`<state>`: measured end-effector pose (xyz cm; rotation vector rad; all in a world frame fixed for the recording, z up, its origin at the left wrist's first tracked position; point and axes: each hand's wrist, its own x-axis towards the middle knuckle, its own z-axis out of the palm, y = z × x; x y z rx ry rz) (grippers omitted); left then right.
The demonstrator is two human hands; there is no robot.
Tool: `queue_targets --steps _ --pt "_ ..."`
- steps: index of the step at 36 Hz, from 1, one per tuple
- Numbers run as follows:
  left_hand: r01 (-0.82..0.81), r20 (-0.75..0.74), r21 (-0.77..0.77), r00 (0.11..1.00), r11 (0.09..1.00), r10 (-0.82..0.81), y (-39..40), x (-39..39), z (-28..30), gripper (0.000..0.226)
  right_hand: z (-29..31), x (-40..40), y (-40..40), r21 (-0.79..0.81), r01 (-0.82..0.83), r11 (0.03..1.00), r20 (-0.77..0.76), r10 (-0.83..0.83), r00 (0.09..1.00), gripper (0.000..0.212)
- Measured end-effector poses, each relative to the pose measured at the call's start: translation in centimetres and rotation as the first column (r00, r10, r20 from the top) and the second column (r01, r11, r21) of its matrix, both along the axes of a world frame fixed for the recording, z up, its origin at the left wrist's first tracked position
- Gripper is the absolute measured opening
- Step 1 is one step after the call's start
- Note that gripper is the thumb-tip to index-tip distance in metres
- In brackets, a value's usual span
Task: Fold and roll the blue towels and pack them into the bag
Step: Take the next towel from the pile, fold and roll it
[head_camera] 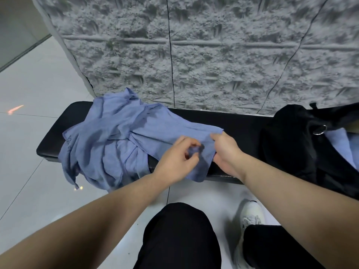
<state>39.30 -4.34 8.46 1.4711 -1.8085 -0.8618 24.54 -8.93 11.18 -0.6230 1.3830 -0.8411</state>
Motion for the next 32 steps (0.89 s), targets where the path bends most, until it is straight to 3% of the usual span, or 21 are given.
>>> queue_targets --steps 6,10,13,18,20,25,30,32 --pt "-0.156 0.139 -0.081 0.976 0.984 0.166 -0.6 2.0 -0.2 0.042 0.6 -2.1 0.3 0.000 0.062 0.998 -0.071 -0.062 0.996 0.033" --pt "-0.142 0.213 -0.047 0.966 0.989 0.149 -0.9 2.5 0.0 0.061 1.6 -3.4 0.7 0.034 0.086 0.996 -0.122 -0.081 0.989 0.017" --pt "-0.123 0.247 0.034 0.963 0.992 0.111 -1.3 1.8 0.4 0.067 2.5 -4.0 1.0 0.063 0.082 0.995 -0.135 -0.073 0.988 0.017" --pt "-0.071 0.321 0.059 0.946 0.996 0.048 -1.9 -0.4 1.3 0.012 4.9 -5.1 1.7 0.025 0.008 1.000 -0.101 -0.005 0.995 0.012" --pt "-0.085 0.325 0.075 0.944 0.994 0.056 -1.9 -1.4 2.2 0.009 5.8 -5.7 2.0 -0.009 -0.036 0.999 -0.090 0.035 0.995 0.010" --pt "-0.025 0.214 0.109 0.977 0.994 0.001 -1.7 -2.9 3.9 0.012 7.9 -6.8 3.0 -0.049 -0.044 0.998 -0.093 0.039 0.995 0.012" --pt "0.039 0.078 0.107 0.996 0.993 -0.047 -0.8 -4.6 6.2 0.050 10.5 -8.5 4.3 -0.046 0.020 0.999 0.000 -0.020 1.000 0.009" --pt "0.114 -0.042 0.120 0.993 0.986 -0.110 -0.5 -5.5 6.9 0.062 11.6 -8.6 4.7 -0.044 0.065 0.997 0.001 -0.065 0.998 0.015"
